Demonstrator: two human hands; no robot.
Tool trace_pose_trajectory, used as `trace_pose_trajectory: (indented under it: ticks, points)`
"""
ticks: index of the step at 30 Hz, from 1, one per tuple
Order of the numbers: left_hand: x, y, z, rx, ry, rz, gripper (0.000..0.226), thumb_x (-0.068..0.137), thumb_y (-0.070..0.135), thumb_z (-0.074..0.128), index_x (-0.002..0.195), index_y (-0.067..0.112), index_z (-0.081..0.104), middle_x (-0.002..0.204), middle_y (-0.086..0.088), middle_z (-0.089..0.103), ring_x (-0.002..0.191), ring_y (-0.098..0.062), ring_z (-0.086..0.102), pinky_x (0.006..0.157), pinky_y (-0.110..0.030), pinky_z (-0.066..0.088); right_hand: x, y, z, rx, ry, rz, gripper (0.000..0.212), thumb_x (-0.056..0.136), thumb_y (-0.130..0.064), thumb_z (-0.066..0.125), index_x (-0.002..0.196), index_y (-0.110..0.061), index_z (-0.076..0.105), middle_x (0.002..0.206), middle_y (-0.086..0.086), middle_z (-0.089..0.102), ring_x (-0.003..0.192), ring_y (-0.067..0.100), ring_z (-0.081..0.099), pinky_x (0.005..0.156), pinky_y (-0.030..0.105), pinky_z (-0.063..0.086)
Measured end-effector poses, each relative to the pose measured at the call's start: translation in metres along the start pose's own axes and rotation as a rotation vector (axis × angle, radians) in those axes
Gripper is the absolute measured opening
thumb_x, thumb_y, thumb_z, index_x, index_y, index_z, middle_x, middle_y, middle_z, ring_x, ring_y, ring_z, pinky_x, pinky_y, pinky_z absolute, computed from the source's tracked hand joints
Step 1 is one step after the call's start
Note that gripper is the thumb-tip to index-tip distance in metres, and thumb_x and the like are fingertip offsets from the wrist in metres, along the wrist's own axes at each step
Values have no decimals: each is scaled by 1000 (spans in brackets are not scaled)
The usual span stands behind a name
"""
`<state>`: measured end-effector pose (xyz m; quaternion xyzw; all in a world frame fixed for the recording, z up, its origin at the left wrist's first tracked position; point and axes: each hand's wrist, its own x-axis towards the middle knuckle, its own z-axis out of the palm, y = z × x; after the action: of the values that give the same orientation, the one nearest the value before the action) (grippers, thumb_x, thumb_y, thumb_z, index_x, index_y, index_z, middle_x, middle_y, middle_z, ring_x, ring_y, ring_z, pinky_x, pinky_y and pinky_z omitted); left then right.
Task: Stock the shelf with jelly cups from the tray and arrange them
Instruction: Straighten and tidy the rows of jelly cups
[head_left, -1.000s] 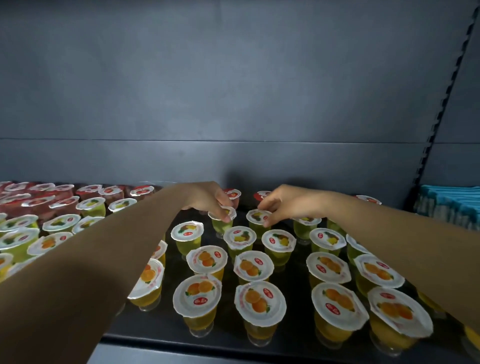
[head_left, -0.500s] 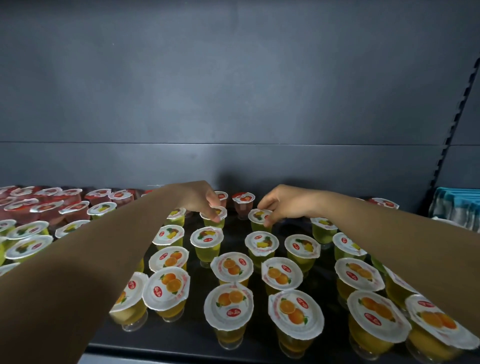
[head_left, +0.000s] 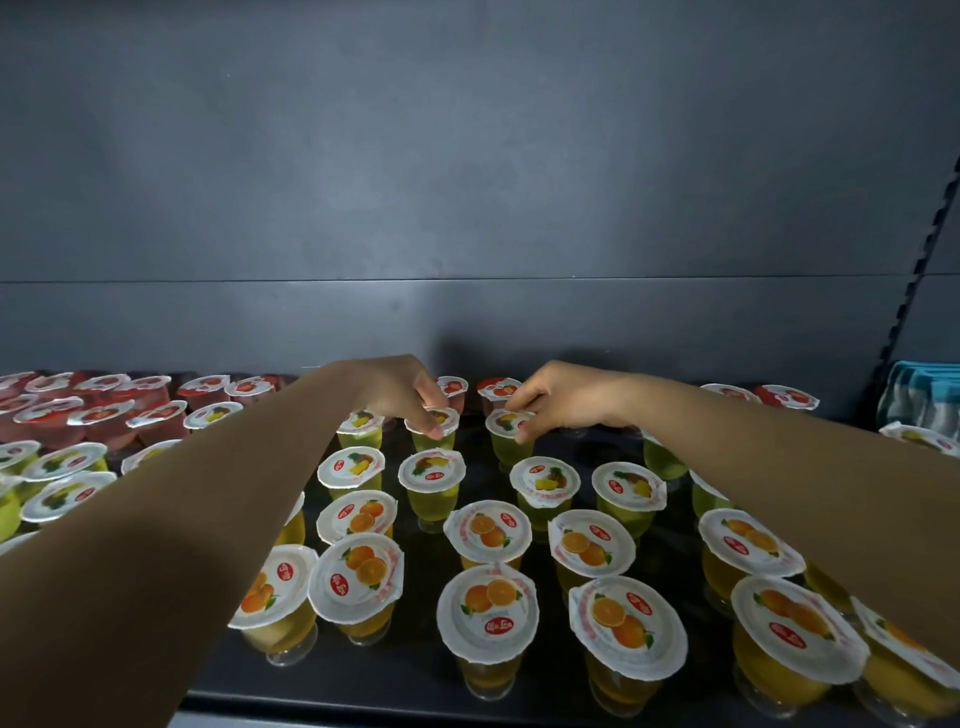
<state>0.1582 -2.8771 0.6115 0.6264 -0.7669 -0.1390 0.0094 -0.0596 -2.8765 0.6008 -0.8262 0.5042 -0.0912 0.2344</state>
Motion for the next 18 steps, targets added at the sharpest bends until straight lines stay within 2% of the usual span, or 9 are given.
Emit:
trace_pose_trajectory:
  ticks: [2,11,13,14,16,17,18]
  points:
    - [1,-1,0,-19,-3,2,46,82,29,70,127,25,59,134,7,55,122,-20,51,105,-36,38,1,1,0,14,5,1,50,81,-24,74,129,-19,59,133,1,58,109,25,61,97,47,49]
    - [-1,-2,3,-58,6,8,44,82,27,71,125,25,61,132,7,57,119,-20,53,103,-36,41,-4,-1,1,48,18,3,45,84,-16,70,127,-15,60,131,1,59,116,19,57,103,42,45]
    - [-3,-1,1,-28,1,-2,46,81,29,72,125,25,60,132,7,58,118,-20,54,104,-38,41,-7,-4,-1,25,14,0,40,85,-16,69,124,-13,62,126,5,62,106,25,62,96,43,50]
    - [-5,0,-1,-13,2,-9,47,81,30,72,126,24,60,131,6,58,118,-20,54,104,-39,41,-10,-5,-3,17,17,1,39,86,-17,69,123,-11,61,122,6,64,94,27,65,89,42,53]
    - [-10,6,-8,-1,21,-11,47,83,32,70,127,23,58,131,5,58,113,-20,56,100,-35,43,-19,-11,-11,9,44,27,45,87,-19,67,130,-13,55,105,-4,67,74,23,60,73,36,54]
    - [-15,10,-13,-2,33,-8,46,85,33,68,128,22,56,130,4,57,109,-19,56,97,-32,44,-25,-15,-17,-4,60,37,46,88,-21,66,132,-14,53,97,-9,65,74,21,58,69,32,52]
    - [-21,16,-19,1,41,-3,46,86,35,66,128,23,56,130,4,57,107,-17,55,95,-31,43,-32,-18,-23,-32,73,38,45,89,-23,65,131,-15,52,100,-9,65,81,19,58,71,29,52]
